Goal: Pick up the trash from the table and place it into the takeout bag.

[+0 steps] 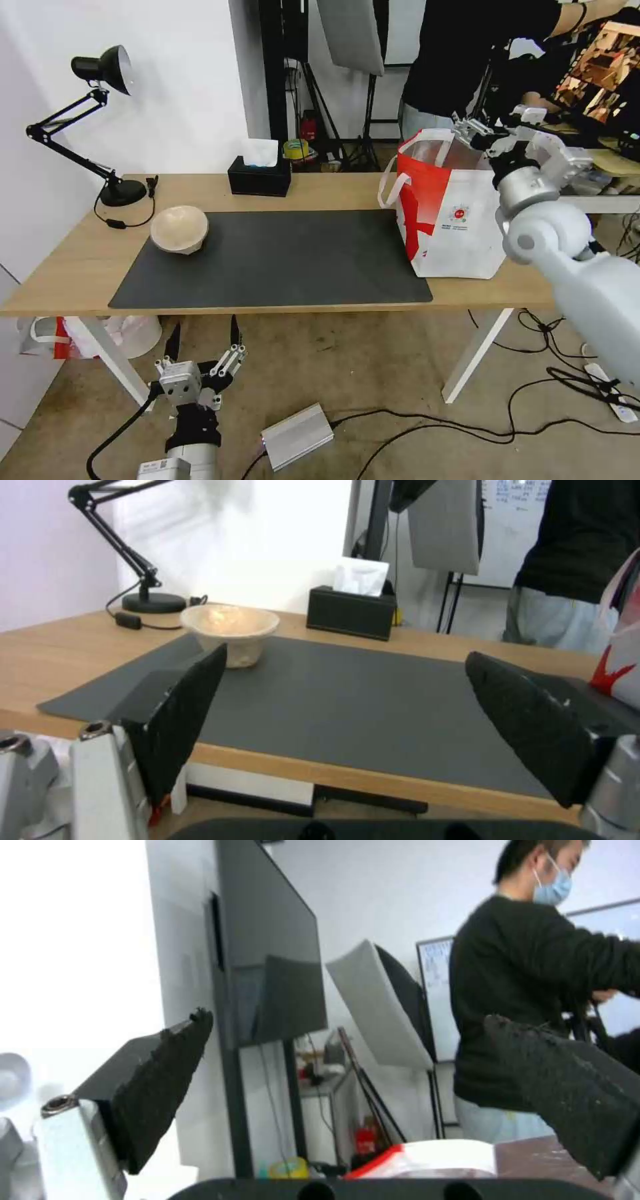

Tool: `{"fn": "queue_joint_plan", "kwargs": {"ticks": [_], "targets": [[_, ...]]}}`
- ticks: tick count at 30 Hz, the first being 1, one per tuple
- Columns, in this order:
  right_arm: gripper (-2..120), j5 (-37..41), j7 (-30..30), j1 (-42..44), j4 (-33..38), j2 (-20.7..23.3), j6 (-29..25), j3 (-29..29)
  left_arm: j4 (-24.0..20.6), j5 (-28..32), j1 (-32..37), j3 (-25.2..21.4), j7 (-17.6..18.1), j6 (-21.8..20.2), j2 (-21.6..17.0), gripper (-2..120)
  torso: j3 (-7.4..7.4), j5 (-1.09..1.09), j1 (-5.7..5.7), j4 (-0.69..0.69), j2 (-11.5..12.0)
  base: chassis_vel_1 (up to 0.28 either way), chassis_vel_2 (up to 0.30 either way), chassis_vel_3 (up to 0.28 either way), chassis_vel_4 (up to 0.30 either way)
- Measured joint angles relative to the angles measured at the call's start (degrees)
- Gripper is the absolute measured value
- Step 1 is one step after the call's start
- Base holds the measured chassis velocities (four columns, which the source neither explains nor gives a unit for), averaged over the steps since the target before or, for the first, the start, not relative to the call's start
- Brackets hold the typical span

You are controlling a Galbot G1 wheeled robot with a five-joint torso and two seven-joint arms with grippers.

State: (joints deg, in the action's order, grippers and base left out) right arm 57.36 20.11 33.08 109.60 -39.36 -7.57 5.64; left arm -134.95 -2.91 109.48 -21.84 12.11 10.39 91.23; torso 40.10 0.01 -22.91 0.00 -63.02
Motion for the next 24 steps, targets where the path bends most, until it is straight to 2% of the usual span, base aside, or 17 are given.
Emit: {"fn": "queue_joint_plan", "kwargs": {"ticks": [6, 24], "targets": [[100, -2.8, 2.6, 6.9, 7.3, 1.3, -2.2, 1.8, -0.4, 0.1, 0.1, -0.4, 0.0, 0.0, -0.1, 95, 0.00, 0.00, 0.00, 0.00, 0.0, 0.000, 0.000, 0.000, 0.000], [100, -10.5, 5.2, 22.2, 18.2, 0.5, -4.4, 4.9, -0.8, -0.2, 0.4, -0.1, -0.1, 0.0, 0.0, 95, 0.00, 0.00, 0.00, 0.00, 0.0, 0.000, 0.000, 0.000, 0.000]]}}
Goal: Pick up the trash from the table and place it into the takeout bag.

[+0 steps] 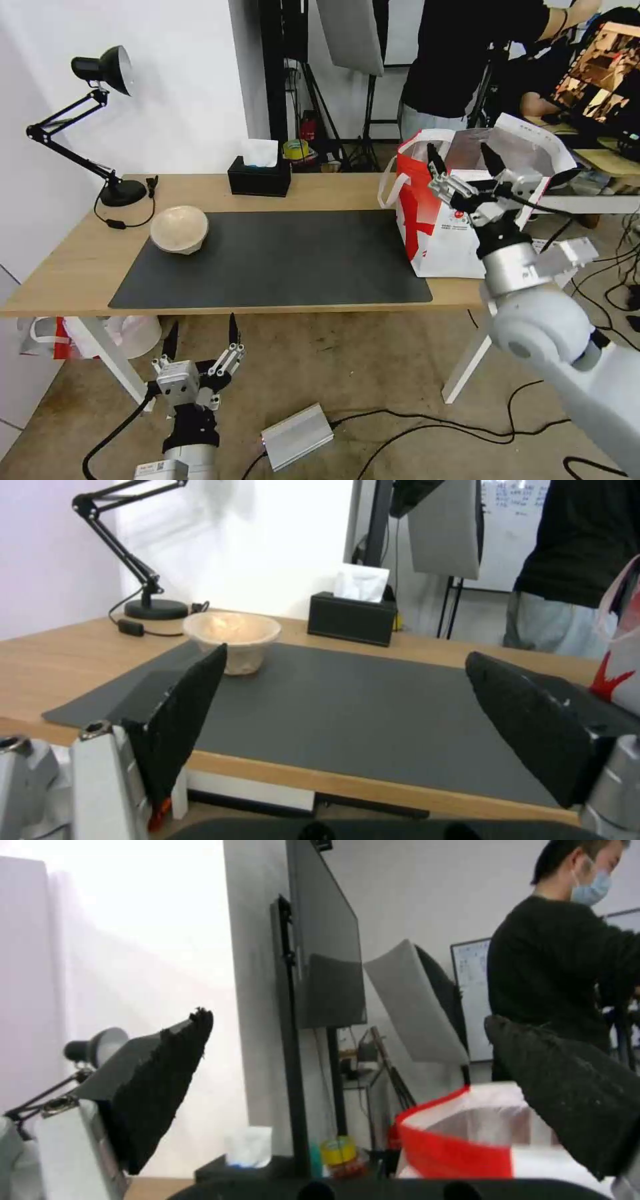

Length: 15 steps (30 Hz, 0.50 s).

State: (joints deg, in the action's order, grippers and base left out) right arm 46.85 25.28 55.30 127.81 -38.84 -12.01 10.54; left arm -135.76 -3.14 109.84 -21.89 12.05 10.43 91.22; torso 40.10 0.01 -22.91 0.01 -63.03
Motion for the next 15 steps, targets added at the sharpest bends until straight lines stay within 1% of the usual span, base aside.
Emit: {"fn": "queue_joint_plan", "kwargs": {"ticks": [4, 7, 8, 10, 13, 15], "targets": [[100, -1.5, 0.1, 2.7, 1.2, -0.7, -0.3, 0.1, 0.0, 0.0, -0.1, -0.1, 0.0, 0.0, 0.0, 95, 0.00, 0.00, 0.00, 0.00, 0.0, 0.000, 0.000, 0.000, 0.000], [100, -3.7, 0.3, 6.2, 2.2, -1.8, -0.6, 0.4, 0.0, 0.2, -0.3, -0.2, 0.0, 0.0, 0.0, 95, 0.00, 0.00, 0.00, -0.01, 0.0, 0.000, 0.000, 0.000, 0.000], [100, -4.8, 0.2, 8.6, 2.8, -2.6, -0.9, 0.5, 0.0, 0.2, -0.3, -0.2, 0.0, 0.0, 0.0, 95, 0.00, 0.00, 0.00, -0.01, 0.0, 0.000, 0.000, 0.000, 0.000], [100, -5.4, 0.2, 10.2, 3.2, -3.1, -0.9, 0.5, 0.0, 0.2, -0.3, -0.2, 0.0, 0.0, 0.0, 95, 0.00, 0.00, 0.00, -0.01, 0.0, 0.000, 0.000, 0.000, 0.000], [100, -9.8, 0.4, 15.5, 3.9, -4.8, -1.3, 0.8, 0.0, 0.2, -0.2, -0.3, 0.0, 0.0, 0.0, 95, 0.00, 0.00, 0.00, 0.00, 0.0, 0.000, 0.000, 0.000, 0.000], [100, -10.9, 0.6, 16.7, 4.1, -5.1, -1.4, 0.8, 0.0, 0.2, -0.2, -0.3, 0.0, 0.0, 0.0, 95, 0.00, 0.00, 0.00, -0.01, 0.0, 0.000, 0.000, 0.000, 0.000]]}}
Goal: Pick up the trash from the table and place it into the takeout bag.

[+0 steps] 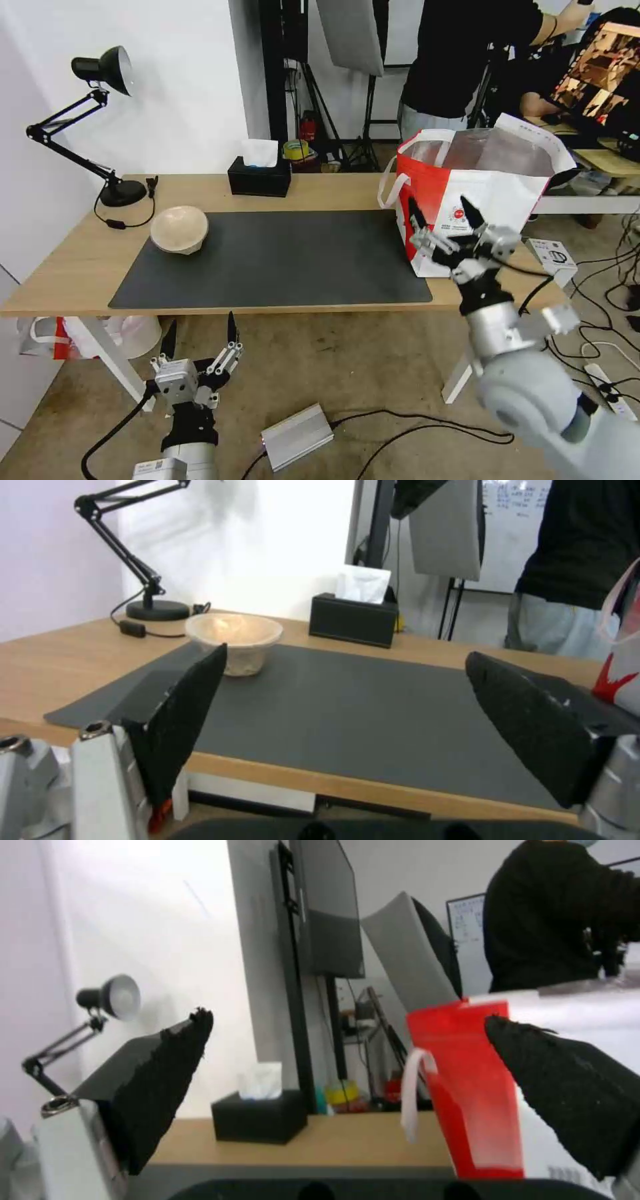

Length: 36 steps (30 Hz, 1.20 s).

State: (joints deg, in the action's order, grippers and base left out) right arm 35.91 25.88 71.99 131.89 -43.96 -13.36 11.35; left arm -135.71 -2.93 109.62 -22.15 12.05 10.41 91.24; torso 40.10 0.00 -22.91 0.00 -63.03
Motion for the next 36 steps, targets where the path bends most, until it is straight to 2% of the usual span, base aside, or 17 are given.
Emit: {"fn": "queue_joint_plan", "kwargs": {"ticks": [17, 36], "targets": [[100, -14.0, 3.7, 14.7, 0.6, -5.5, -1.3, -0.3, 0.0, 0.0, 0.2, 0.2, 0.0, 0.0, 0.0, 95, 0.00, 0.00, 0.00, 0.00, 0.0, 0.000, 0.000, 0.000, 0.000], [100, -21.4, 7.6, 22.7, -0.3, -8.5, -0.9, -1.9, -0.3, 0.0, 0.1, 0.3, 0.1, 0.0, 0.0, 95, 0.01, 0.00, -0.01, 0.00, 0.0, 0.000, 0.000, 0.000, 0.000]]}}
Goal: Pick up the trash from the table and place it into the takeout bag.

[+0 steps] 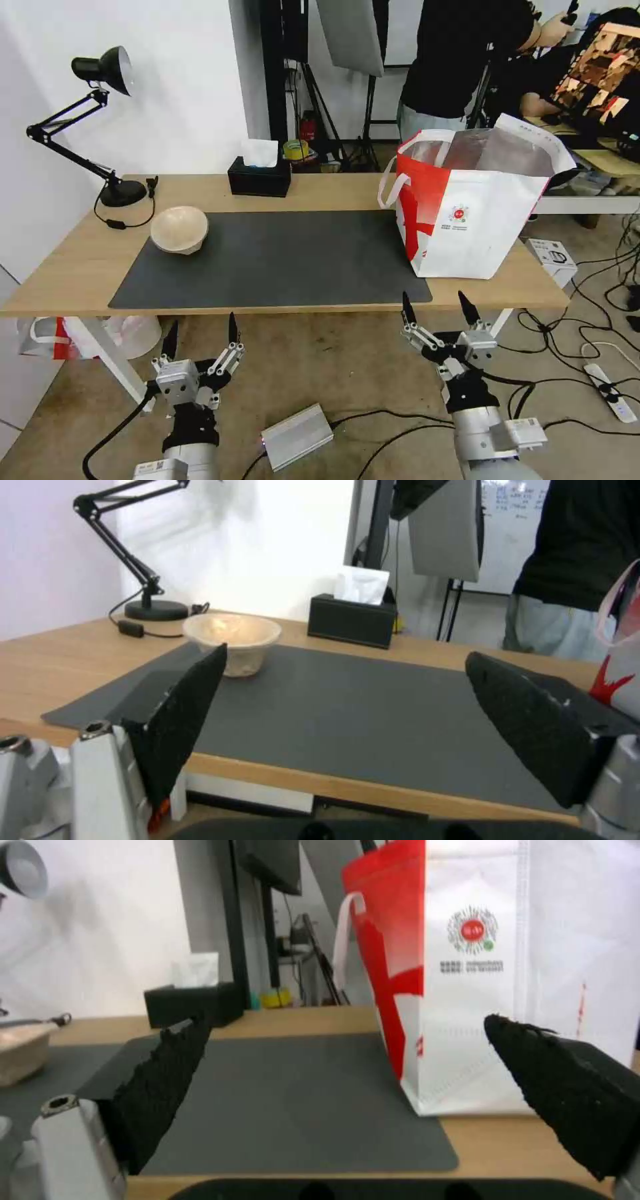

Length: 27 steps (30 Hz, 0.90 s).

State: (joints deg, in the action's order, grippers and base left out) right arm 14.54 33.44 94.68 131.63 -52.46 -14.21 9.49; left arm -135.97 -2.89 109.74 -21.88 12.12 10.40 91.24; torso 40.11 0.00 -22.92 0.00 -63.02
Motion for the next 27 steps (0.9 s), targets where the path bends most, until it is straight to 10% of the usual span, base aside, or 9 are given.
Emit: {"fn": "queue_joint_plan", "kwargs": {"ticks": [27], "targets": [[100, -2.0, 0.4, 1.8, -1.4, -1.2, 0.1, -0.1, -0.6, 0.0, 0.4, 0.0, 0.0, 0.1, 0.0, 95, 0.00, 0.00, 0.00, 0.00, 0.0, 0.000, 0.000, 0.000, 0.000]]}}
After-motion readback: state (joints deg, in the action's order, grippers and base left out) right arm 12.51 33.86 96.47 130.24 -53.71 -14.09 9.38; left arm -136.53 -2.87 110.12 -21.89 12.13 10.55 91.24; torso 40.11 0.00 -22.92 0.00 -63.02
